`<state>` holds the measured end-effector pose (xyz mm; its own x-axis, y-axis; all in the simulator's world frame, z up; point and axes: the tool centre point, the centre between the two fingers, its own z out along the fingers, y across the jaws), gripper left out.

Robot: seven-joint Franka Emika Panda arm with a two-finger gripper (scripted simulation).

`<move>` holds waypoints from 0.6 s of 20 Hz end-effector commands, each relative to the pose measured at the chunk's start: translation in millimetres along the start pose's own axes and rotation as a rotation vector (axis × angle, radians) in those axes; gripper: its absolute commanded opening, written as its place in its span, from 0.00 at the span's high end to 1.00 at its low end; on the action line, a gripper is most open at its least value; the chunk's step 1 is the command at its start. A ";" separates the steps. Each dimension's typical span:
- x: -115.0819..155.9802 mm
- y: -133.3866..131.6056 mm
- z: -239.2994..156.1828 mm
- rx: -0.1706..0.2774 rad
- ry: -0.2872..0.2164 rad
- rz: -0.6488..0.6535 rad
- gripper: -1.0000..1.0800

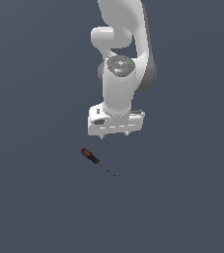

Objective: Pick up the object and move it to a goal position.

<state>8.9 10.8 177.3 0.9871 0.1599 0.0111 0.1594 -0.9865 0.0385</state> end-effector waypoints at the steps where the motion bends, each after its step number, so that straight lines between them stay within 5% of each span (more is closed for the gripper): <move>1: 1.9 3.8 5.2 0.000 -0.001 -0.036 0.04; 12: 13.3 27.8 38.6 0.006 -0.007 -0.273 0.04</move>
<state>24.9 -12.3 144.9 0.9222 0.3867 -0.0039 0.3866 -0.9216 0.0342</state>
